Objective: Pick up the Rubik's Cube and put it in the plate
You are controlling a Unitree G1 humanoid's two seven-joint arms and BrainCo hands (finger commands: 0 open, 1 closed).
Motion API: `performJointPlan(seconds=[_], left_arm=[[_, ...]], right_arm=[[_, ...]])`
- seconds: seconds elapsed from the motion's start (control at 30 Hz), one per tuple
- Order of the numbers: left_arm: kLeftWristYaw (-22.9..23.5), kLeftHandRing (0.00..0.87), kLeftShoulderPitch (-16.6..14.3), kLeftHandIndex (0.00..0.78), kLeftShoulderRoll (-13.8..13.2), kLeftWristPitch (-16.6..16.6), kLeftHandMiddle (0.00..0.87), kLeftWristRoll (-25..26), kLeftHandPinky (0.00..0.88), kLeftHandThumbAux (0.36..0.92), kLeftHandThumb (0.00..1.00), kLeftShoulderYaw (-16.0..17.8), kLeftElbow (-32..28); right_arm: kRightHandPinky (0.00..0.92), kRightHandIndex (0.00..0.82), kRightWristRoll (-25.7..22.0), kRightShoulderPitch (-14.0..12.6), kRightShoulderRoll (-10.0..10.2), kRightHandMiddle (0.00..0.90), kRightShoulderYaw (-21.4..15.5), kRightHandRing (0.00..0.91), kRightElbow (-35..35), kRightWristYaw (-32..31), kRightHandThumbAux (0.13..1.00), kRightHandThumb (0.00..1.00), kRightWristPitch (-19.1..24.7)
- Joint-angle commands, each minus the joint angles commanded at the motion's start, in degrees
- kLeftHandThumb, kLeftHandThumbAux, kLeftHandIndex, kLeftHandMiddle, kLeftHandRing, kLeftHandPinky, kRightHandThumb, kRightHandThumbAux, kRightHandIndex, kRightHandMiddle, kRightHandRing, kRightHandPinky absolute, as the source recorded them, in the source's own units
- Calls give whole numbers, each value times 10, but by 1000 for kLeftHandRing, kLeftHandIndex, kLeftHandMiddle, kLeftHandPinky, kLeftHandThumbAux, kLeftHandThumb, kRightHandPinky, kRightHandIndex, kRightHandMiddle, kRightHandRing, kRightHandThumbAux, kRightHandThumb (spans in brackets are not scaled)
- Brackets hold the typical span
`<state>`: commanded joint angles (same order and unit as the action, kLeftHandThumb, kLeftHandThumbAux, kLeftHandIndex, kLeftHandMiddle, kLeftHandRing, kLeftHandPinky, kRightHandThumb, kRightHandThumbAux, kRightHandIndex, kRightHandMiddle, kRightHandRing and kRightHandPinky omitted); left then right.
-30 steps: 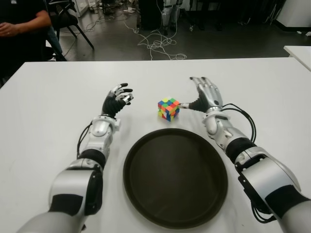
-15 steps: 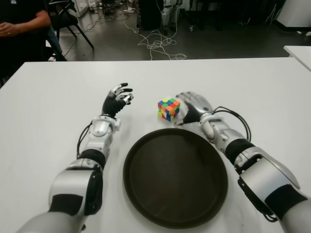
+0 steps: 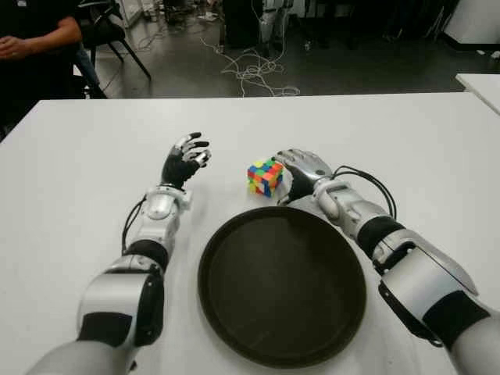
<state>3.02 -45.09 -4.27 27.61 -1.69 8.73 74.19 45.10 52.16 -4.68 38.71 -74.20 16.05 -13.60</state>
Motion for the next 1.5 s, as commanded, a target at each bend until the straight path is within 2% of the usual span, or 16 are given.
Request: performJointPlan(seconds=[0.43,1.03,1.5], left_arm=[[14,329,-1,191,0,2,296,5,346,728,348,4,0],[6,319,-1,196,-2,-1,281,-3,337,731,305,-3,1],[15,327,-1,198,0,-1,298,4,336,744,323,1,1]], right_arm=[[0,0,1,3,3,0,3,0,-4,1,781,0,5],[0,0,3,2,6,0,8,0,-4,-6,780,0,9],[0,0,5,0,10,0,15,0,-5,-2,779,0,16]])
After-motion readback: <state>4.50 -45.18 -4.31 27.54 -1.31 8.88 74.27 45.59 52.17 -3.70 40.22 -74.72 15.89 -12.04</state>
